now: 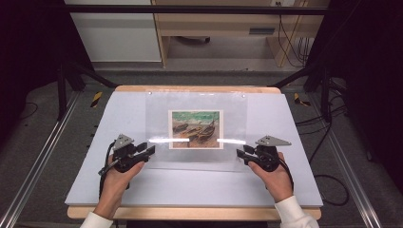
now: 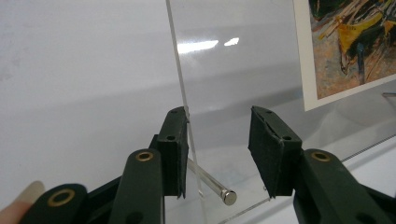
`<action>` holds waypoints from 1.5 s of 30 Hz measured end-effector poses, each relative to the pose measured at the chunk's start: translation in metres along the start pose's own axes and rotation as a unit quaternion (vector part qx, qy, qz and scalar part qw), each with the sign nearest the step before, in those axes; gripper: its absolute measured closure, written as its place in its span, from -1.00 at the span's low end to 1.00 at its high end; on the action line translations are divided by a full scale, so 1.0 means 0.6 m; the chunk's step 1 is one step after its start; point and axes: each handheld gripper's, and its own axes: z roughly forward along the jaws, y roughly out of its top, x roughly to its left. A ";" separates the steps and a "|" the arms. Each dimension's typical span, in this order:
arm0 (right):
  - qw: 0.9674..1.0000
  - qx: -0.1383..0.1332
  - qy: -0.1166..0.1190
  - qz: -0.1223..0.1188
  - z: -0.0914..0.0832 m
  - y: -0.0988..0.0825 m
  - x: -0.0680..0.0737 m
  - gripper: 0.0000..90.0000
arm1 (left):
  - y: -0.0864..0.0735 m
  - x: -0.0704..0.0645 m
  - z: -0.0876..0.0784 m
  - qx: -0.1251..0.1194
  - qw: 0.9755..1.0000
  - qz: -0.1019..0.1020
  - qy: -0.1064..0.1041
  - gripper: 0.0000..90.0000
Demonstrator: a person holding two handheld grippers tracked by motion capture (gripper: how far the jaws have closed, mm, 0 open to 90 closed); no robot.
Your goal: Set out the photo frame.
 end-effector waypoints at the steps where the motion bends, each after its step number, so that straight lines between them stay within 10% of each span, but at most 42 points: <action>1: 1.000 -0.001 0.000 -0.003 0.000 -0.001 0.000 0.39 | -0.001 0.000 0.000 0.000 1.000 0.000 0.000 0.27; 45: 1.000 0.000 -0.006 -0.005 -0.010 -0.015 0.010 0.49 | -0.013 -0.005 -0.011 0.007 1.000 0.002 -0.004 0.31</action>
